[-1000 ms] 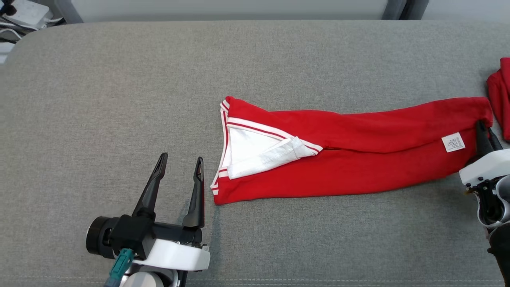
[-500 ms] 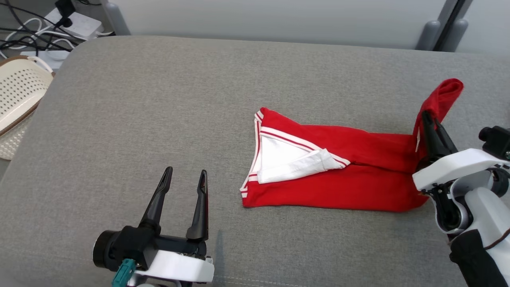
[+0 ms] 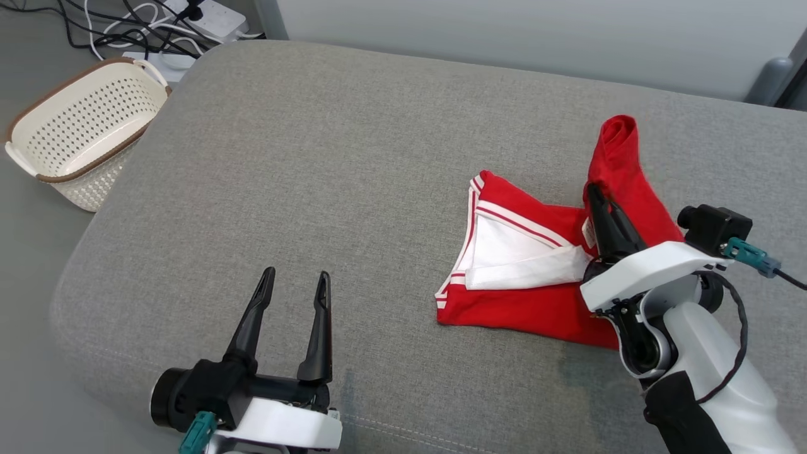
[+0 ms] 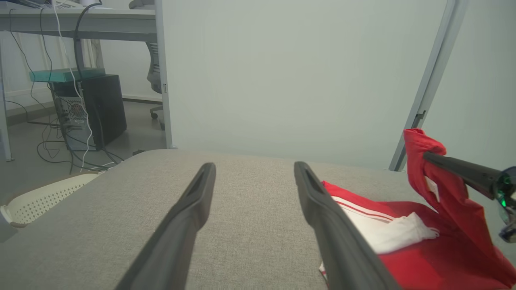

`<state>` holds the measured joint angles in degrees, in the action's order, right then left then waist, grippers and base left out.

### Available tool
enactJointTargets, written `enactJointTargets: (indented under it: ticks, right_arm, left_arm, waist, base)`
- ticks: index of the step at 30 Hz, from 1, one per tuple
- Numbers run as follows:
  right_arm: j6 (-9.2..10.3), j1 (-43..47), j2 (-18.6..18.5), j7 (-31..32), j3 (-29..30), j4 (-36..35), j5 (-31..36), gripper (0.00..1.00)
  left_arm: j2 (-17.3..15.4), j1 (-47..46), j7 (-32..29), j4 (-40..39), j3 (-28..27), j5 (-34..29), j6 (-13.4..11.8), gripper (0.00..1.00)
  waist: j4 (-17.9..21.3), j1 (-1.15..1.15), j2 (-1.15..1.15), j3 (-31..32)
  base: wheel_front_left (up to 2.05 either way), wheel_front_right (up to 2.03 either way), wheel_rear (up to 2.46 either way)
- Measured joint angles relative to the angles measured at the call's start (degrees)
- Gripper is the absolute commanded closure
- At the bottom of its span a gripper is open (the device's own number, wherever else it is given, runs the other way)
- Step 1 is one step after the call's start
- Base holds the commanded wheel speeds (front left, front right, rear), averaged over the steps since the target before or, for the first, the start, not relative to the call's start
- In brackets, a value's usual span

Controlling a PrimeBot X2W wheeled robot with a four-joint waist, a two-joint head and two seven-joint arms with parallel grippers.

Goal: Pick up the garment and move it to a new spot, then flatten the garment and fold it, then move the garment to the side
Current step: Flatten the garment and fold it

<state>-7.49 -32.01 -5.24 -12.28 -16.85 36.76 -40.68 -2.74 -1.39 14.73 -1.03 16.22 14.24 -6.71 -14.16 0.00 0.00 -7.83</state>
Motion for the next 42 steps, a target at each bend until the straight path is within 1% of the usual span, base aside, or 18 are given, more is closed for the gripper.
enactJointTargets:
  ticks: [4,9,10,11,16,23,24,25,26,27,28,36,40,42]
  right_arm:
    - [0.00,0.0,1.0,0.3,-0.5,1.9,0.4,1.00]
    - [0.00,-0.4,1.3,0.5,-4.4,3.2,0.5,1.00]
    - [0.00,-0.4,1.3,0.5,-4.4,3.2,0.5,1.00]
    - [0.00,-0.5,1.3,0.5,-6.5,3.2,-0.6,1.00]
    - [0.00,-1.6,1.3,0.1,-11.5,3.5,-4.2,1.00]
    - [0.00,-3.0,1.3,-0.9,-14.8,8.0,-7.5,1.00]
    - [0.00,-3.3,1.3,-1.0,-15.2,8.5,-8.1,0.94]
    - [0.00,-3.3,1.3,-1.0,-15.2,8.5,-8.1,0.66]
    - [0.00,-3.5,1.3,-1.0,-15.8,8.9,-8.8,0.54]
    - [0.00,-3.8,1.3,-1.2,-16.3,9.1,-9.5,0.16]
    - [0.00,-4.0,1.3,-1.3,-16.9,9.1,-10.4,0.00]
    - [0.00,-4.6,1.3,-1.5,-22.3,7.9,-19.5,0.00]
    - [0.00,-5.4,1.3,-1.9,-23.4,6.8,-20.8,0.00]
    - [0.00,-5.9,1.4,-1.9,-22.0,6.2,-18.9,0.00]
  left_arm:
    - [0.0,0.0,0.0,0.0,0.5,0.2,0.0,0.00]
    - [0.0,-0.1,0.0,0.0,0.7,0.8,-0.6,0.00]
    - [0.0,-0.1,0.0,0.0,0.7,0.8,-0.6,0.00]
    - [0.0,-0.1,0.0,0.0,1.1,1.5,-0.7,0.00]
    - [0.0,-0.3,0.0,0.1,1.6,2.0,-0.9,0.00]
    - [0.0,-0.6,0.0,0.2,1.9,2.0,-1.0,0.00]
    - [0.0,-0.6,0.0,0.2,2.0,2.0,-1.2,0.00]
    - [0.0,-0.6,0.0,0.2,2.0,2.0,-1.2,0.00]
    - [0.0,-0.6,0.0,0.2,2.1,2.0,-1.3,0.00]
    - [0.0,-0.6,0.0,0.2,2.1,2.0,-1.3,0.00]
    - [0.0,-0.6,0.0,0.2,2.1,2.1,-1.3,0.00]
    - [0.0,-0.8,0.0,0.5,2.0,2.3,-1.3,0.00]
    - [0.0,-0.8,0.0,0.7,1.7,2.3,-1.3,0.00]
    - [0.0,-0.8,0.0,0.7,1.4,2.3,-1.3,0.00]
  waist:
    - [-1.0,0.00,0.00,-0.7]
    - [-1.7,0.00,0.00,-1.7]
    - [-1.7,0.00,0.00,-1.7]
    - [-2.0,0.00,0.00,-2.0]
    - [-2.8,0.00,0.00,-2.5]
    - [-3.7,0.00,0.00,-2.6]
    - [-3.8,0.00,0.00,-2.7]
    - [-3.8,0.00,0.00,-2.7]
    - [-3.8,0.00,0.00,-2.7]
    - [-3.8,0.00,0.00,-2.7]
    - [-3.8,0.00,0.00,-2.7]
    - [-3.2,0.00,0.00,-2.0]
    - [-2.2,0.00,0.00,-1.4]
    - [-1.6,0.00,0.00,-1.1]
  base:
    - [0.00,0.00,0.00]
    - [0.00,0.00,0.00]
    - [0.00,0.00,0.00]
    - [0.00,0.00,0.00]
    - [0.00,0.00,0.00]
    - [0.00,0.00,0.00]
    - [0.00,0.00,0.00]
    - [0.00,0.00,0.00]
    - [0.00,0.00,0.00]
    - [0.00,0.00,0.00]
    - [0.00,0.00,0.00]
    - [0.00,0.00,0.00]
    - [0.00,0.00,0.00]
    - [0.00,0.00,0.00]
